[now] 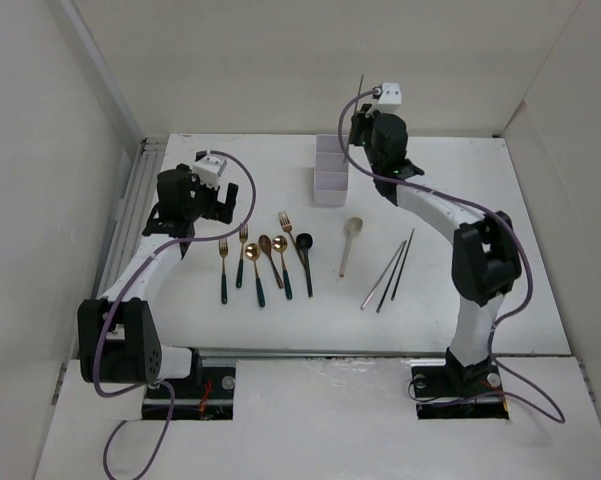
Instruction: Sort the eating utensils into containers
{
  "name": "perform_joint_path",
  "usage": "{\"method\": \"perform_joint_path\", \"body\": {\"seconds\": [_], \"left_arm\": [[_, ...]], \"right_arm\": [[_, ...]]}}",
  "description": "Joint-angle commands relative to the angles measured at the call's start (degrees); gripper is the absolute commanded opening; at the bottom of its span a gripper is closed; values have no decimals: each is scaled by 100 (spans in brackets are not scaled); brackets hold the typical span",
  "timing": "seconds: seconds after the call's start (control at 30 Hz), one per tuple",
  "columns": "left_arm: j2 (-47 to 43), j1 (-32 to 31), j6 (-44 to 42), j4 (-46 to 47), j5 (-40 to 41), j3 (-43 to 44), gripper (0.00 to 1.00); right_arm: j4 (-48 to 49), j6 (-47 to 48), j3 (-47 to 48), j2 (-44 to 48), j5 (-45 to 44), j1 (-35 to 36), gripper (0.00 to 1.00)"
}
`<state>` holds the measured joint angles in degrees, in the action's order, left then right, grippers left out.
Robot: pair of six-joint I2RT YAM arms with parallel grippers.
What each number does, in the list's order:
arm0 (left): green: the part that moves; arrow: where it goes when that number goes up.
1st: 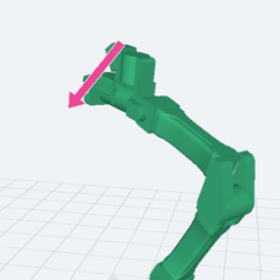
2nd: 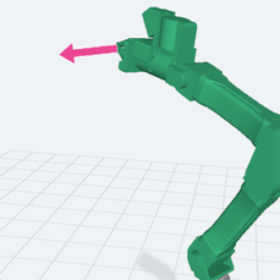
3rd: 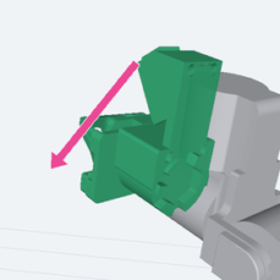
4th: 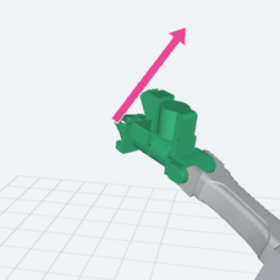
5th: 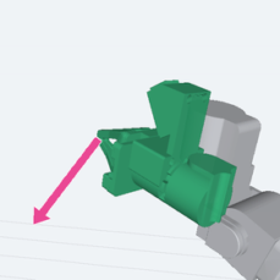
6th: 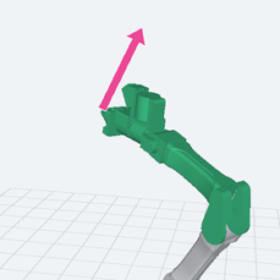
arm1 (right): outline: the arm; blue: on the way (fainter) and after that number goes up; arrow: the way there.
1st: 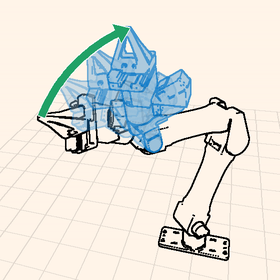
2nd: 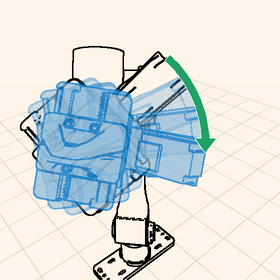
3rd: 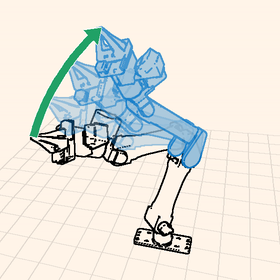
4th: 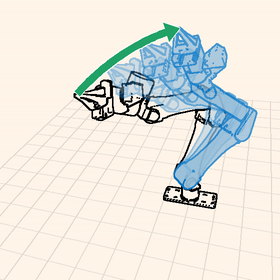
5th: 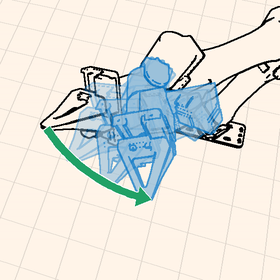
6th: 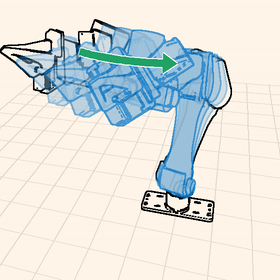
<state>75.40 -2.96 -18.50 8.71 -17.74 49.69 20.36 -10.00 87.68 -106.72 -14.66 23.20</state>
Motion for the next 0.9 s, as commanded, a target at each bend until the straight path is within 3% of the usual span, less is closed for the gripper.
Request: {"method": "perform_joint_path", "body": {"seconds": [0.0, 0.6, 0.87], "left_arm": [[54, -29, 57, 96, 217, 375, 100], [511, -29, -57, 263, 596, 629, 100], [511, -29, -110, 508, 657, 525, 100]], "right_arm": [[1471, 253, 494, -375, 208, 132, 0], [1524, 253, 285, -1194, -309, 238, 0], [716, 200, 355, -1254, -722, 413, 0]]}}
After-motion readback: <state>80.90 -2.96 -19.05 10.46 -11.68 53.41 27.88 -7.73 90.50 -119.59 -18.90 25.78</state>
